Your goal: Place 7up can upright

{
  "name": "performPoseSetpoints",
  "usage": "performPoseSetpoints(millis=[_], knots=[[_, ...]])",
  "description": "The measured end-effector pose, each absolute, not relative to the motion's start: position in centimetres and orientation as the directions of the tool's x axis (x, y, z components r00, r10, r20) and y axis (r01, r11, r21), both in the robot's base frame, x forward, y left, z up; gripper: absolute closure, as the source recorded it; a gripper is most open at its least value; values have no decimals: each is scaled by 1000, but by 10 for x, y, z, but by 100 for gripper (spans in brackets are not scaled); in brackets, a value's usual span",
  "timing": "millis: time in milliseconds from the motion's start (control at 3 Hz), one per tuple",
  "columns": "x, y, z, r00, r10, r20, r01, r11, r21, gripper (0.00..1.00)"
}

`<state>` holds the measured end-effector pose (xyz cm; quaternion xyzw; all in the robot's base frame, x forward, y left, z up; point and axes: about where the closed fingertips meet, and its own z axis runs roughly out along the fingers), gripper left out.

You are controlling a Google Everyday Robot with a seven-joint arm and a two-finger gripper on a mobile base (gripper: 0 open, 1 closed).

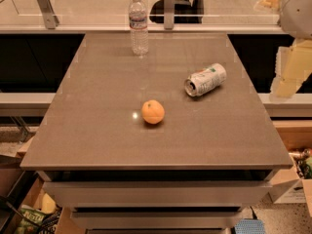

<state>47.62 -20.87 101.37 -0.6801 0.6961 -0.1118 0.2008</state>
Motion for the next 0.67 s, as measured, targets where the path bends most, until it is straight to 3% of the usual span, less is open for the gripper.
performPoseSetpoints(millis=[667], knots=[[517,-205,999,122,-992,-14,-902,-105,-419,0]])
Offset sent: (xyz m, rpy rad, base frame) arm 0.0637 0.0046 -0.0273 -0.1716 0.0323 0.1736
